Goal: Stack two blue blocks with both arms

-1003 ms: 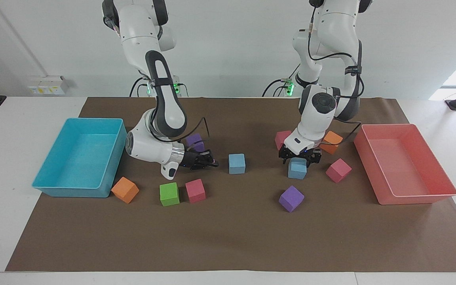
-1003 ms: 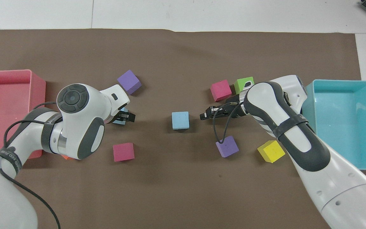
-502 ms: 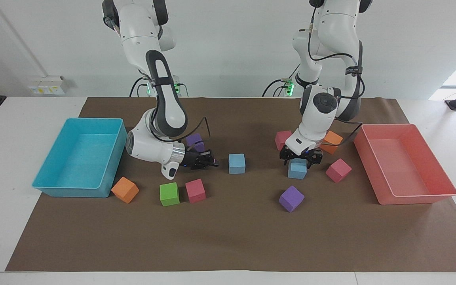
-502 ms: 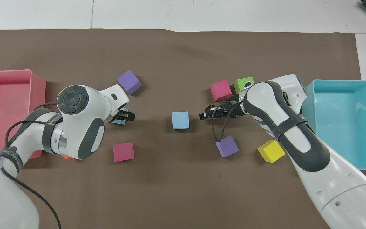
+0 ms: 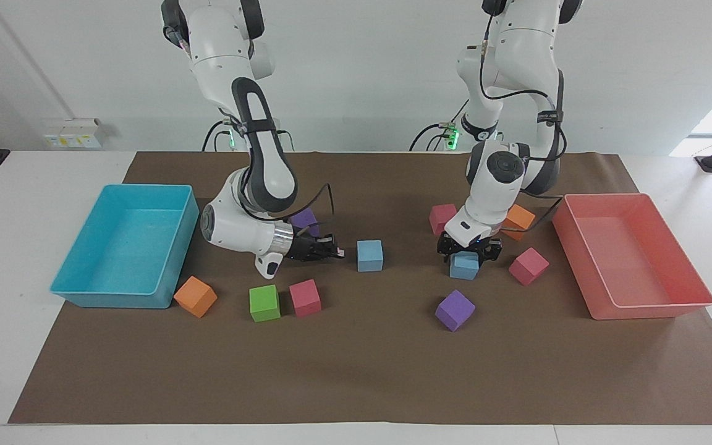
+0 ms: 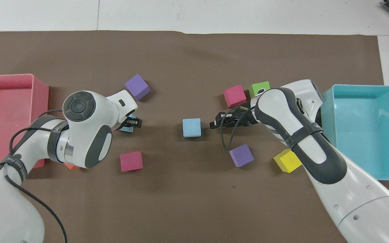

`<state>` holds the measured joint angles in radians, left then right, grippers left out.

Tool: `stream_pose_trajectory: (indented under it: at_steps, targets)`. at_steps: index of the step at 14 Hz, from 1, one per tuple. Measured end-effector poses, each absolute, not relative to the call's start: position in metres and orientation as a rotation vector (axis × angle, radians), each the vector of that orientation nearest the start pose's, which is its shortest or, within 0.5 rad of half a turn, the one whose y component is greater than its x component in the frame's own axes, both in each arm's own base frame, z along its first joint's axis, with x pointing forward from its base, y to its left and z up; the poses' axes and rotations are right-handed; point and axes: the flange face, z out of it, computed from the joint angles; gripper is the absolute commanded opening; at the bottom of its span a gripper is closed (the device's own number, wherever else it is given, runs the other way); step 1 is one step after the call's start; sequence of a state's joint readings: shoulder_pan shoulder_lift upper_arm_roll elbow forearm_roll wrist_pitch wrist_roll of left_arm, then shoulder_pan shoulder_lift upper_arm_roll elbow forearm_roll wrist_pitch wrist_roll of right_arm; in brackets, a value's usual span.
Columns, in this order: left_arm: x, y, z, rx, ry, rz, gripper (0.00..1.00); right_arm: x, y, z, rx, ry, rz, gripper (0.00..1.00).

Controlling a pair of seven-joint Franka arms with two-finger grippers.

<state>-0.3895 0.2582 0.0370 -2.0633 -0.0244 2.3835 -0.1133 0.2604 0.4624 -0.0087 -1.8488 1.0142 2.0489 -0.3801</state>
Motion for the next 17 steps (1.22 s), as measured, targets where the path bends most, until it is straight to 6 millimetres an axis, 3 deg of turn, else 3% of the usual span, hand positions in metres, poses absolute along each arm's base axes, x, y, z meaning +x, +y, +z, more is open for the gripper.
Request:
stream_pose_trajectory:
  at_steps: [4, 7, 10, 17]
  targets:
    - [0.563, -0.206, 0.329, -3.151, 0.328, -0.141, 0.13, 0.596, 0.203, 0.273, -2.304, -0.019, 0.225, 0.0]
    - [0.572, -0.224, 0.376, -3.172, 0.233, -0.157, 0.13, 0.596, 0.203, 0.273, -2.311, -0.023, 0.228, 0.0]
    - [0.563, -0.277, 0.419, -3.196, 0.118, -0.163, 0.14, 0.596, 0.203, 0.273, -2.314, -0.026, 0.23, 0.0]
    - [0.515, -0.38, 0.428, -3.235, -0.123, -0.165, 0.13, 0.596, 0.203, 0.273, -2.316, -0.028, 0.231, 0.0]
